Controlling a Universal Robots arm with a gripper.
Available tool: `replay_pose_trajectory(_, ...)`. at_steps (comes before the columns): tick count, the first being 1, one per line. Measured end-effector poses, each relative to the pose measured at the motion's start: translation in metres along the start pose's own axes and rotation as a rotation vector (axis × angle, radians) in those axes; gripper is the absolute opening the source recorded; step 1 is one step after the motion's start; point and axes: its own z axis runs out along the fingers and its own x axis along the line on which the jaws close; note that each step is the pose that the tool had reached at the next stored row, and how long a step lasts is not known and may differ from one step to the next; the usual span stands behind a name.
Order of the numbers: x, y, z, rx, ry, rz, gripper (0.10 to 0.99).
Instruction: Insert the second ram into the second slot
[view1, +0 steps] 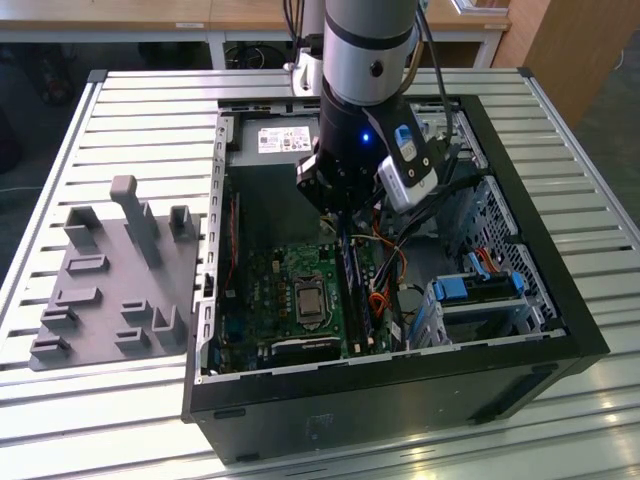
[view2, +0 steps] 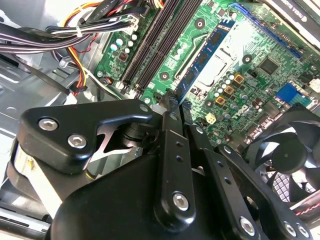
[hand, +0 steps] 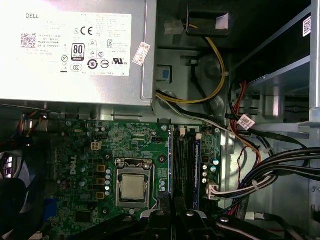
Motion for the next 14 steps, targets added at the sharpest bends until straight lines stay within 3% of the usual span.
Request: replay_pose_trajectory(14, 0.0, -0.0005, 0.0033, 0.0, 0.0, 0.0, 0.141)
